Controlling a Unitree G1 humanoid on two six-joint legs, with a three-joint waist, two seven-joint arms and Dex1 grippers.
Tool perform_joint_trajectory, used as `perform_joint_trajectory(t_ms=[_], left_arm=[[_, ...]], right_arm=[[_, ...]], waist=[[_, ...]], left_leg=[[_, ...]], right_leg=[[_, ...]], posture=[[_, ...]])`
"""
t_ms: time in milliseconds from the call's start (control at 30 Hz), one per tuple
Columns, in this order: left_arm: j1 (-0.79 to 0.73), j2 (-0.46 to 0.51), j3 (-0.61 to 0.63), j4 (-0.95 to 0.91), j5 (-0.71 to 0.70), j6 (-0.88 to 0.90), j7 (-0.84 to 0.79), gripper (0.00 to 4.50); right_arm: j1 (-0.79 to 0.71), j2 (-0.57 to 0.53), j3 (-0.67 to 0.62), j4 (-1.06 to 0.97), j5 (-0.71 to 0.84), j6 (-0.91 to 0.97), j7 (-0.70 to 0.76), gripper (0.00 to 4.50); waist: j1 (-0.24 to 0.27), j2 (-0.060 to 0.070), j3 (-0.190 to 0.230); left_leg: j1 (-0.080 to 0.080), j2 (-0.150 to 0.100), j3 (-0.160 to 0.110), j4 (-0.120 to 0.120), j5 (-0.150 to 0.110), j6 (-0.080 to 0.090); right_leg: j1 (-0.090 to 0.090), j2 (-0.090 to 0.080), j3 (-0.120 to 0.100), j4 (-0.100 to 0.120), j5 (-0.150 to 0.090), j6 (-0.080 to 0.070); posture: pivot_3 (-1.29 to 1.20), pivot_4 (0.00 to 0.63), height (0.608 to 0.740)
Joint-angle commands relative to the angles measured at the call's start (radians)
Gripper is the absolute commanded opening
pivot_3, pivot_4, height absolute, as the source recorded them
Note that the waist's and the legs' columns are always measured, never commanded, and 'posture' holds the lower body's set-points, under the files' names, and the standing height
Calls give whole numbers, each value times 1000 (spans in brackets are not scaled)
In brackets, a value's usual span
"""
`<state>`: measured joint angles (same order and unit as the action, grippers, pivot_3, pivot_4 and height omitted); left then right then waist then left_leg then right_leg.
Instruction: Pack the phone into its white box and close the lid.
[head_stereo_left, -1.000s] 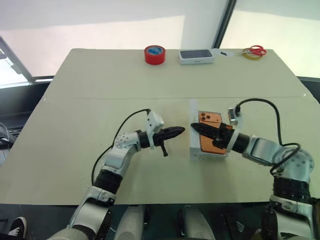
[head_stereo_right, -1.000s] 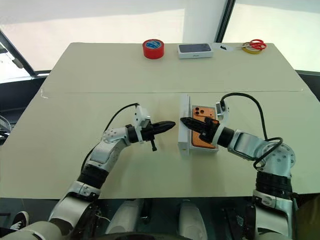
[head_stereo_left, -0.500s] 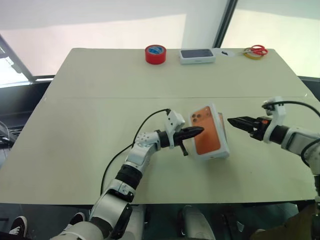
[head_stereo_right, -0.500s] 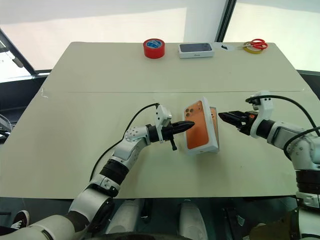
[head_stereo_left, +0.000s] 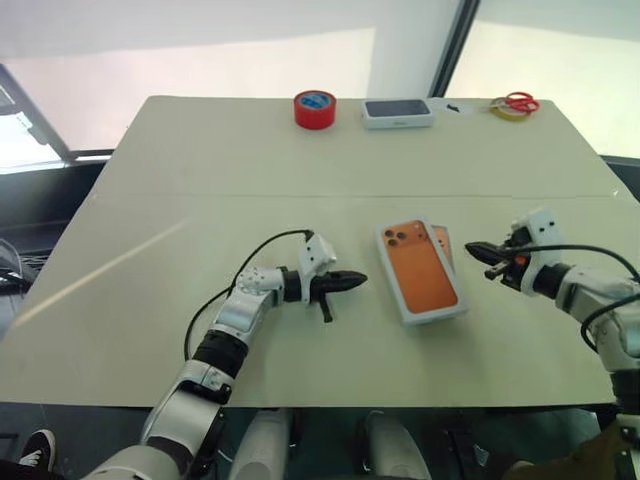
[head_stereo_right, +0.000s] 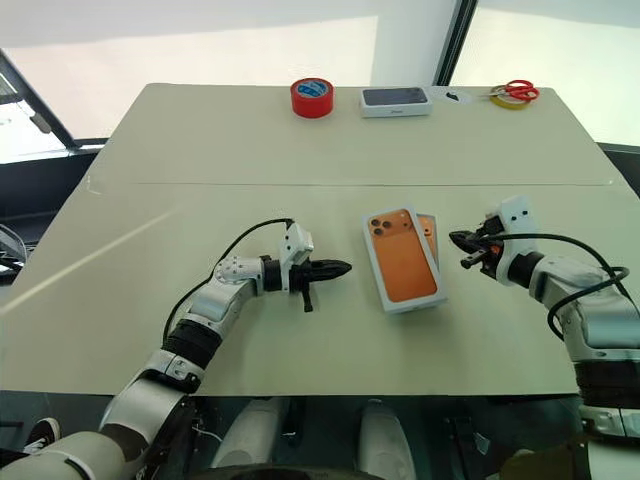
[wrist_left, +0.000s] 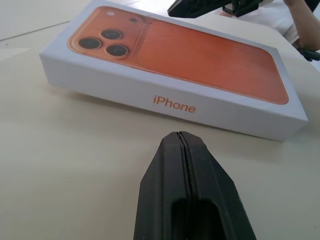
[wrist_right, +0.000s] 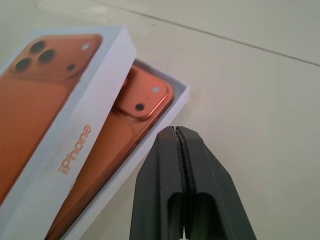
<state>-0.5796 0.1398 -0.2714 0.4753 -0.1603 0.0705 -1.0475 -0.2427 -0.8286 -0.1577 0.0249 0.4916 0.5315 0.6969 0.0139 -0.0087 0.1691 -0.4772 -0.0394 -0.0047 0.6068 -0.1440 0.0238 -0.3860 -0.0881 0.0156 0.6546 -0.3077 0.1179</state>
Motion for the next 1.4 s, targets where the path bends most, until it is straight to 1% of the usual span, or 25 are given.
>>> perform_joint_trajectory(t_ms=[33,100,300,433,667,933,1100,1400], left_arm=[[-24,-56,-26,59,27,-7,34,0],[-58,-97,-4,118,33,-42,82,0],[-159,-192,21,245,47,-103,136,0],[-248,-230,45,405,76,-170,193,0],[-336,-284,84,516,82,-230,213,0],[-360,-300,109,558,97,-250,224,0],[-355,-292,114,564,105,-258,217,0],[-379,-305,145,594,107,-256,253,0]], right_arm=[[2,7,-7,-52,-9,-9,28,13],[6,9,-1,-57,-21,-9,39,13],[1,29,2,-51,-57,-21,32,13],[-11,49,8,-35,-88,-20,12,13],[-25,69,-10,0,-142,-44,-25,13],[-59,100,-16,49,-186,-63,-63,13],[-20,91,5,21,-215,-60,-46,13],[8,85,-20,-26,-213,-31,-46,13]], waist=[[3,0,0],[10,1,0],[27,0,0],[26,0,0],[25,0,0],[24,0,0],[24,0,0],[24,0,0]], left_leg=[[0,0,0,0,0,0],[1,0,0,1,-1,1],[0,-1,0,4,-2,4],[0,-1,0,5,-3,4],[0,-1,0,5,-3,4],[0,-1,0,4,-2,4],[0,-1,0,4,-2,4],[0,-1,0,4,-2,4]], right_leg=[[1,0,0,-1,0,-1],[3,-1,-1,-3,-1,-3],[4,-1,-1,-4,0,-1],[4,-1,-1,-4,0,0],[4,0,-1,-4,2,3],[3,0,-1,-4,2,4],[3,0,-1,-3,3,5],[3,0,-1,-3,3,5]], posture=[[0,150,738],[0,150,738],[0,150,738],[0,150,738],[0,150,738],[0,150,738],[0,150,738],[0,150,738]])
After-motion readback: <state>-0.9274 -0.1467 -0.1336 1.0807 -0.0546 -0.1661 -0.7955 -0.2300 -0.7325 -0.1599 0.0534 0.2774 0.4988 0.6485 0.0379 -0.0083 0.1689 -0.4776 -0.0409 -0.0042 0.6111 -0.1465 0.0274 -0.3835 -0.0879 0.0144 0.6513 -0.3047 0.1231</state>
